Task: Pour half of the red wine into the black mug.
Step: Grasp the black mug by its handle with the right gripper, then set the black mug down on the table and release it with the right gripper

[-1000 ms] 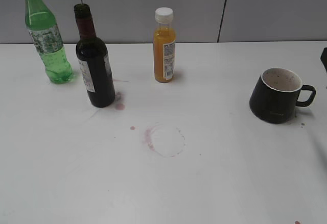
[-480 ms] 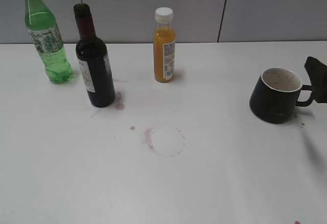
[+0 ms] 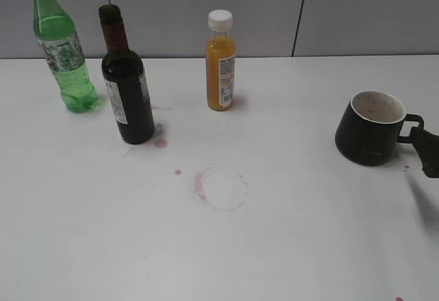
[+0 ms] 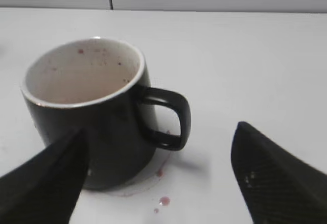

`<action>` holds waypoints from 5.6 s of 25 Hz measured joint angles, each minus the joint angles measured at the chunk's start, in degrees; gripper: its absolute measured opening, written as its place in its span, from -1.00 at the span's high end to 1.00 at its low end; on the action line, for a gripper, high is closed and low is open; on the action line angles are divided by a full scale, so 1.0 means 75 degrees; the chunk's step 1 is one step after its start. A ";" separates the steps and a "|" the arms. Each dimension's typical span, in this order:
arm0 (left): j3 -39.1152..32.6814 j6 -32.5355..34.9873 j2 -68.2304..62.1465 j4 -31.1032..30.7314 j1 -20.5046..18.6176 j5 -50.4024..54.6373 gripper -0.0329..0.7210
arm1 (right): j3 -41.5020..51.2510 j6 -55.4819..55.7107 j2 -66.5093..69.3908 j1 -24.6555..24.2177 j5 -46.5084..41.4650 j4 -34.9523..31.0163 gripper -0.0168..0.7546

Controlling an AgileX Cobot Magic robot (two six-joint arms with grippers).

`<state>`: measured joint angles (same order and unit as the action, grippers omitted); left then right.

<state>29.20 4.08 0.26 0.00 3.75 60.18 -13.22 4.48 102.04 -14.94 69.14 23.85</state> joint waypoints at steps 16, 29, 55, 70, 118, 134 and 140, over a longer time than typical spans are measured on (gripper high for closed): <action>0.0000 0.0000 0.0000 0.0000 0.0000 0.0000 -0.65 | -0.0826 -0.0314 0.1205 -0.0016 0.0034 -0.0329 -0.76; 0.0000 -0.0002 0.0000 0.0000 0.0000 0.0000 -0.65 | -0.1543 -0.0323 0.2032 -0.0016 0.0035 -0.0395 -0.76; 0.0000 -0.0002 0.0000 0.0000 0.0000 0.0000 -0.65 | -0.2824 -0.0120 0.3081 -0.0016 0.0123 -0.0080 -0.72; 0.0000 -0.0002 0.0000 0.0000 0.0000 0.0000 -0.65 | -0.2955 -0.0090 0.3215 -0.0024 0.0276 0.0538 0.63; 0.0000 -0.0004 0.0000 0.0000 0.0000 0.0000 -0.65 | -0.6784 0.3448 0.3366 0.4222 -0.0301 0.6983 0.77; 0.0000 -0.0005 0.0000 0.0000 0.0000 0.0000 -0.65 | -0.7182 0.3244 0.4372 0.4455 -0.0315 0.6221 0.77; 0.0000 -0.0004 0.0000 0.0000 0.0000 0.0000 -0.65 | -0.7190 0.2982 0.4612 0.4455 -0.0309 0.6046 0.77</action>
<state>29.20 4.05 0.26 0.00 3.75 60.18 -67.15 26.85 136.63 18.47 66.82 69.20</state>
